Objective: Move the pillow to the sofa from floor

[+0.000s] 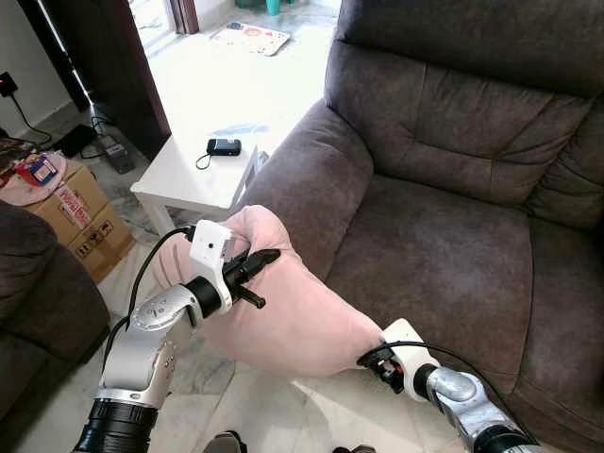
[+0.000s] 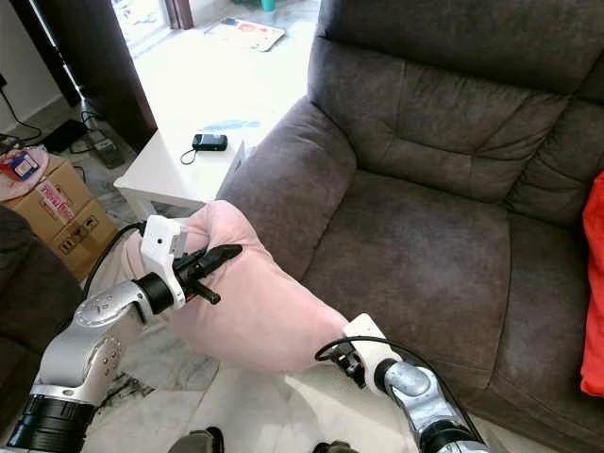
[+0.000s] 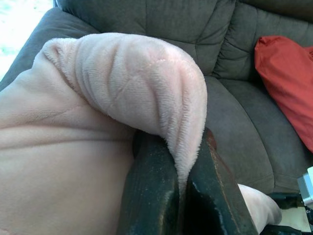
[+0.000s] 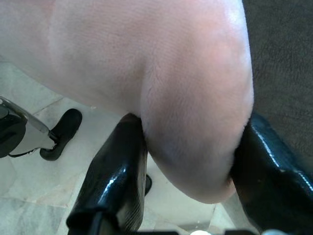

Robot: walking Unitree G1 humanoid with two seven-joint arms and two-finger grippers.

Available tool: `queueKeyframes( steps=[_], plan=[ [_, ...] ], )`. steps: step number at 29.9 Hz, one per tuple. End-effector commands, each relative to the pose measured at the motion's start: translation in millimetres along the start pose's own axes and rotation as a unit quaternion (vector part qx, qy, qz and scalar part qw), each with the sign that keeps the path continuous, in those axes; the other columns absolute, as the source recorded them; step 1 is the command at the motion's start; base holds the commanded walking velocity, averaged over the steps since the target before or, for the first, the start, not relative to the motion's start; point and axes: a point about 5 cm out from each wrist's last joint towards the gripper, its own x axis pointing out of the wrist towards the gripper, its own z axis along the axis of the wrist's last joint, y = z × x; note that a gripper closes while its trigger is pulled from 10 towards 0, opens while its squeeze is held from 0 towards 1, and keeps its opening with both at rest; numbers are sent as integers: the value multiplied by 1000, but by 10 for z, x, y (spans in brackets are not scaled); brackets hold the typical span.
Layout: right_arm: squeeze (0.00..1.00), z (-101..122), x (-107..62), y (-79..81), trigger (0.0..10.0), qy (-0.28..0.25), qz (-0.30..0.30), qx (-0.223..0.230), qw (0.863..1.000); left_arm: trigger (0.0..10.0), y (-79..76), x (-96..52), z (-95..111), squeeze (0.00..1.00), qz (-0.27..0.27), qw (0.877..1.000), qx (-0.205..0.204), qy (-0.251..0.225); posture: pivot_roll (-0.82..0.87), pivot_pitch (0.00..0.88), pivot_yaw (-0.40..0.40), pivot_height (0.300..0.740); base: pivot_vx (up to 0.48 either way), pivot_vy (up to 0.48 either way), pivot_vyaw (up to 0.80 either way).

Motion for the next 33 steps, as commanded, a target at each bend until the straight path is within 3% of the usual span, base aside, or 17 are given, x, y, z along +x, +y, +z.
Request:
queueKeyframes(
  steps=[1,30,33],
  plan=[
    [0,-16,4,41,0,-4,10,1,1000,10000,-105,29,246,0,-31,998,26,-53,105,134,-15,740,0,0,0],
    [0,110,14,3,0,-29,8,-16,999,10000,-63,38,118,0,-11,998,48,-29,97,118,-15,740,0,0,0],
    [0,212,-3,-83,0,-61,-26,7,998,10000,10,6,-46,0,20,999,49,0,89,104,-12,740,0,0,0]
  ],
)
